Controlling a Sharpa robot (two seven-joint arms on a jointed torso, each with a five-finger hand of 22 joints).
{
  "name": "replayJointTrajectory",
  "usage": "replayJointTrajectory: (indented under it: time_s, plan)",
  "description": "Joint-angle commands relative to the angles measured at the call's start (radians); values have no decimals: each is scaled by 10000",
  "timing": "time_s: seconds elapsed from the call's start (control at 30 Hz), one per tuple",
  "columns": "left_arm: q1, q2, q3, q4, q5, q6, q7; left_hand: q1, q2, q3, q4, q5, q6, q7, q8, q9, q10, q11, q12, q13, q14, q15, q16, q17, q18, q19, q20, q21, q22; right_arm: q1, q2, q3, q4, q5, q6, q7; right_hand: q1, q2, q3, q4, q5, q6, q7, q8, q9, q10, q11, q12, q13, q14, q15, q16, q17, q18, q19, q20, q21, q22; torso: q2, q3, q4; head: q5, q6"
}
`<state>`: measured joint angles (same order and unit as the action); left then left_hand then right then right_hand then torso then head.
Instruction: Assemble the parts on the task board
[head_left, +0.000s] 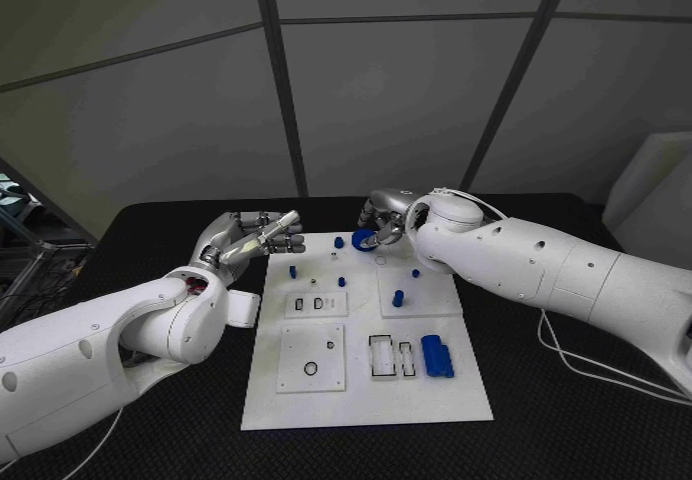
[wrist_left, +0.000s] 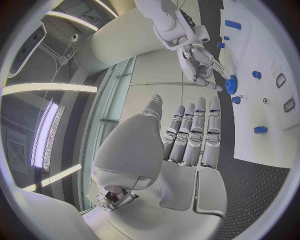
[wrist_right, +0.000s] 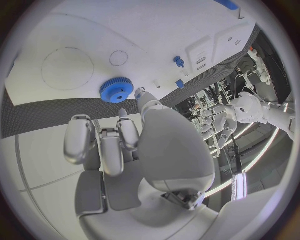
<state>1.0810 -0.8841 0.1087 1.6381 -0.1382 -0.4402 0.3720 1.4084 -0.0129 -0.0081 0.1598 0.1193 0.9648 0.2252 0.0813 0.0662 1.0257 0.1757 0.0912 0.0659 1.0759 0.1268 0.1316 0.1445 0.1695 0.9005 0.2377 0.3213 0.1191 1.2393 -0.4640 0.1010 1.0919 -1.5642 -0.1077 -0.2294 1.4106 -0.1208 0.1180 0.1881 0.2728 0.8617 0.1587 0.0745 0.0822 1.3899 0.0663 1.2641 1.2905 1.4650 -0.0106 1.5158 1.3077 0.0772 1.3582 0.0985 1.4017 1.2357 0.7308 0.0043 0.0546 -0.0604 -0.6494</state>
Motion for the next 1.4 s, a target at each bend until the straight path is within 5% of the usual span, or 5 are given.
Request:
replayJointTrajectory:
  time_s: [0.03, 1.03, 1.4]
  plan:
    - [14, 22, 7, 0, 0, 124, 31, -36, 8, -80, 2, -53, -36, 64, -68, -11, -11, 34, -39, 12, -32, 62, -61, 11, 123, 69, 21, 4, -11, 21, 88, 0, -203, 400, 325, 228, -26, -4, -45, 36, -57, 23, 3, 2, 12, 46, 40, 78, 41, 808, 81, 34, 1441, -65, -21, 83, -16, 13, 3, 5, 0, 10, 1]
    - [14, 102, 8, -77, 0, 197, -30, -34, 21, -101, -7, -53, -41, 67, -79, -9, -19, 38, -47, 13, -41, 66, -79, 25, 123, 65, 25, -3, -17, 22, 559, -8, -1304, 842, 740, 398, -210, 102, -97, 176, -11, -122, 36, -91, -30, 9, 75, 69, 45, 811, 112, 46, 1467, -61, -39, 114, -22, 6, 5, 7, -26, 24, -25]
    - [14, 112, 8, -81, 0, 213, -77, 21, 57, -90, -47, -44, -50, 72, -91, -9, -34, 43, -59, 12, -49, 70, -95, 39, 123, 61, 28, -9, -22, 22, 623, -12, -1430, 855, 1030, 363, -439, 296, -144, 307, -66, 408, -8, 147, 66, 9, 49, 115, 98, 807, 98, 45, 1464, -58, -49, 118, -19, 20, -1, 11, -21, 31, -63]
